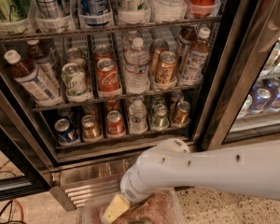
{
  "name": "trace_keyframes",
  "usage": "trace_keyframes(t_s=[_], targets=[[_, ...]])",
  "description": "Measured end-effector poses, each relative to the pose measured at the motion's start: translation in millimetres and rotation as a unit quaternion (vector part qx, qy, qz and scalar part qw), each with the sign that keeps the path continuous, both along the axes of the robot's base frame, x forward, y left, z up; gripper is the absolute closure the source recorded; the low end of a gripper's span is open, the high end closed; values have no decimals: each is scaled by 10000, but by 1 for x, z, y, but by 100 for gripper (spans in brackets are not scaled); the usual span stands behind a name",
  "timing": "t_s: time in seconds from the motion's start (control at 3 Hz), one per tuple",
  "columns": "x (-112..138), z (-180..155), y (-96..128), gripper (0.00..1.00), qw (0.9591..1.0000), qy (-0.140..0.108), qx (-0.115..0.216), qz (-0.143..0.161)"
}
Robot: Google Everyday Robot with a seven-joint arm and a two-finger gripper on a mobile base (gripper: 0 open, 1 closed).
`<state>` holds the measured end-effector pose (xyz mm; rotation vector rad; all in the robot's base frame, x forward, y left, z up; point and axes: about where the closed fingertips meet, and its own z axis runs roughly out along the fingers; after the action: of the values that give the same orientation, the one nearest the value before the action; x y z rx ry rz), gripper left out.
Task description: Pick pepsi can from bottom shelf of fridge
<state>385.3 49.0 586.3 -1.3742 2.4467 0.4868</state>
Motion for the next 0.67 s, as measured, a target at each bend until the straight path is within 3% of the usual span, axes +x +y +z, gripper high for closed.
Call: trace_keyframes(t_s=[0.33,0.67], targets=[[23,-31,38,0,9988,-20,382,-310],[47,-54,69,0,9954,133,709,-629]])
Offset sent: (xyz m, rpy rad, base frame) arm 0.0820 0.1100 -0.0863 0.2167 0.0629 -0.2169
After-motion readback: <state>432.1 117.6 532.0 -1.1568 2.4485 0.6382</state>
